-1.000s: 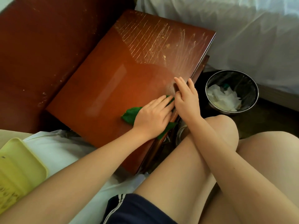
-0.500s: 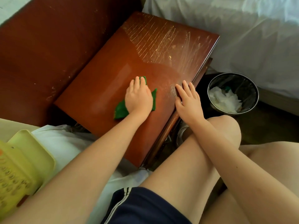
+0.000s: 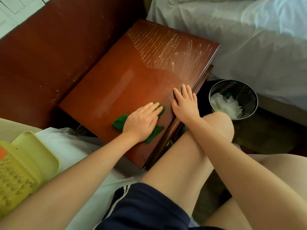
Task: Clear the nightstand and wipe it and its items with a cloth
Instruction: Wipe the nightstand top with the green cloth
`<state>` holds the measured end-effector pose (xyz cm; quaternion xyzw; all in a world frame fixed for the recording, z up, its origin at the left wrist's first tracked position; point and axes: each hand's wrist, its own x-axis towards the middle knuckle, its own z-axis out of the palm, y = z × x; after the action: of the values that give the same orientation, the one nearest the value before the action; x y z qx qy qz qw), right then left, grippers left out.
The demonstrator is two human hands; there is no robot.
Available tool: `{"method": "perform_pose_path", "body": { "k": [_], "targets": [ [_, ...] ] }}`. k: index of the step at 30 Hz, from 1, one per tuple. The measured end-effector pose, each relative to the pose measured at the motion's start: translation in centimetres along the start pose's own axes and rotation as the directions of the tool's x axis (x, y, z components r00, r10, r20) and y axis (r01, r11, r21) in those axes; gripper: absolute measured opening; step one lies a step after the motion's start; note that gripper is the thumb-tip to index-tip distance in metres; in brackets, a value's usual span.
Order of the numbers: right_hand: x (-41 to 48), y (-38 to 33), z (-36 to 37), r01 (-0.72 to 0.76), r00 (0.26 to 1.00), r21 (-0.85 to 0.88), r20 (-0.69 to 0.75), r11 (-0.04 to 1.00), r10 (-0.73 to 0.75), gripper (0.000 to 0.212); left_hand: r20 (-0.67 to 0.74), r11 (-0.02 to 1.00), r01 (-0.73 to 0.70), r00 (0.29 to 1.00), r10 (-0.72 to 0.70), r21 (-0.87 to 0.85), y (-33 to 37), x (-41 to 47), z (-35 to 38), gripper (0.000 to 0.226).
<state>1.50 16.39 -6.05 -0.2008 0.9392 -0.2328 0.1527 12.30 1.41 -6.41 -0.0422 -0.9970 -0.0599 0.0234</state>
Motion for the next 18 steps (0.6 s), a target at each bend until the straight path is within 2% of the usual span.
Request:
{"method": "perform_pose_path", "body": {
  "k": [3,9,13,18],
  "targets": [
    [0.3,-0.6,0.0,0.030,0.999,-0.052,0.040,0.998,-0.028,0.051,0.008,0.987,0.159,0.987,-0.159,0.003,-1.0,0.6,-0.5,0.042],
    [0.8,-0.6,0.2,0.069,0.996,-0.146,0.060,0.987,-0.061,0.057,0.020,0.924,0.377,0.925,-0.379,0.065,-2.5,3.8,-0.9,0.045],
    [2.4,0.6,-0.9,0.173,0.984,-0.241,0.092,0.955,-0.155,0.058,0.007,0.883,0.460,0.886,-0.463,0.097,-4.1,7.2,-0.8,0.047],
    [5.2,1.1,-2.1,0.311,0.949,-0.282,0.151,0.908,-0.278,0.056,0.009,0.836,0.538,0.840,-0.542,0.111,-6.1,11.4,-0.8,0.047]
  ]
}}
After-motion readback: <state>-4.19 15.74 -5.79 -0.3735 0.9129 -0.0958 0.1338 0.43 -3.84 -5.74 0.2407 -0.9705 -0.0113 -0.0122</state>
